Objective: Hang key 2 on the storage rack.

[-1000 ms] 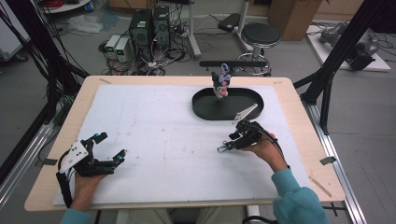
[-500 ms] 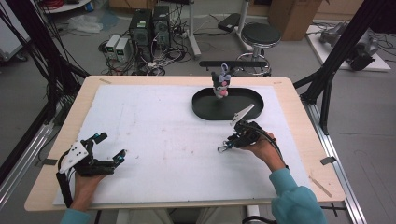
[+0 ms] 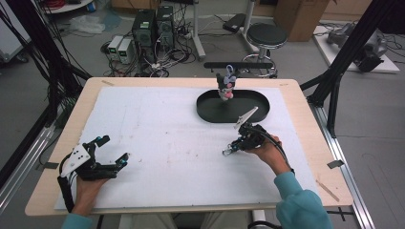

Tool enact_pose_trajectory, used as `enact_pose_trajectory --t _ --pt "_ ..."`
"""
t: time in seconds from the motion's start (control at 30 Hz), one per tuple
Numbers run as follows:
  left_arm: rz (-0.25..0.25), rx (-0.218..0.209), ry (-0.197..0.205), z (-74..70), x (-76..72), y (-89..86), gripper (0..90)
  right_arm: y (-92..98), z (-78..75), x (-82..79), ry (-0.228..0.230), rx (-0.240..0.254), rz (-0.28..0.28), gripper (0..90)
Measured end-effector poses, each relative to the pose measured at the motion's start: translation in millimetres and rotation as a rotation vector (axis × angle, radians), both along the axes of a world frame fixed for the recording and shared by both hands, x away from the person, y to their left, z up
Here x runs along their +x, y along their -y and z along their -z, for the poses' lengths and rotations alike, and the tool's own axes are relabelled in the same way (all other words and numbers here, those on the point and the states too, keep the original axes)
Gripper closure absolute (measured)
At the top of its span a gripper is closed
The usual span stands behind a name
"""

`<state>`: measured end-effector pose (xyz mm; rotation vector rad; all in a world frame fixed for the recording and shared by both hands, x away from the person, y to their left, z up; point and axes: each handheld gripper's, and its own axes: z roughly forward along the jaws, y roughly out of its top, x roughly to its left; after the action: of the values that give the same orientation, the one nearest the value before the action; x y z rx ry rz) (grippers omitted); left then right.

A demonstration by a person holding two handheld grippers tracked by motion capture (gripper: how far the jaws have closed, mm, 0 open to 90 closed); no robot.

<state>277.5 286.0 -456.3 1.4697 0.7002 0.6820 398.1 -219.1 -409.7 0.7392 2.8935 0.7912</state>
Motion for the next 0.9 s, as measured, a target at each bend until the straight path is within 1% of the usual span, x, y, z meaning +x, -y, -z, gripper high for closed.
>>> enact_pose_trajectory --t 0.13,0.2,0.4,0.47,0.5,0.6,0.67,0.73,0.77,0.87,0.9 --pt "0.000 0.001 0.000 -0.1 0.0 -0.1 1.7 -0.6 0.8 0.6 -0.006 -0.002 -0.005 83.1" --pt "0.000 0.001 0.000 -0.1 -0.1 0.0 1.7 -1.3 0.4 0.5 0.003 -0.009 -0.011 87.3" --pt "0.001 0.001 0.000 0.0 -0.1 0.0 1.7 -2.9 -0.5 -0.1 0.008 -0.009 -0.021 88.0" --pt "0.001 -0.002 0.000 0.1 -0.1 0.3 1.7 -2.6 -0.5 0.7 -0.012 -0.003 0.000 88.6" --pt "0.000 0.000 0.001 0.0 0.0 0.1 1.7 -2.4 -0.6 1.4 -0.008 -0.003 -0.002 88.8" --pt "0.002 -0.001 0.000 0.1 -0.2 0.3 1.7 -2.5 -0.6 1.9 -0.016 0.005 -0.005 89.0" --pt "0.002 -0.002 0.000 0.1 -0.1 0.2 1.7 -2.6 -1.1 1.5 -0.022 0.007 0.011 89.1" --pt "0.002 0.002 0.000 0.0 -0.1 -0.1 1.7 -1.9 -1.9 2.1 -0.017 0.022 0.005 89.2" --pt "0.002 0.001 0.000 0.0 -0.1 0.0 1.7 -1.4 -2.9 1.8 -0.022 0.037 0.012 89.2" --pt "0.001 0.001 0.000 0.0 0.0 -0.1 1.7 2.4 -7.2 2.5 -0.007 0.087 0.010 89.2" --pt "0.001 0.000 0.000 0.0 0.0 0.0 1.7 3.7 -9.0 1.9 -0.004 0.104 0.019 89.2"
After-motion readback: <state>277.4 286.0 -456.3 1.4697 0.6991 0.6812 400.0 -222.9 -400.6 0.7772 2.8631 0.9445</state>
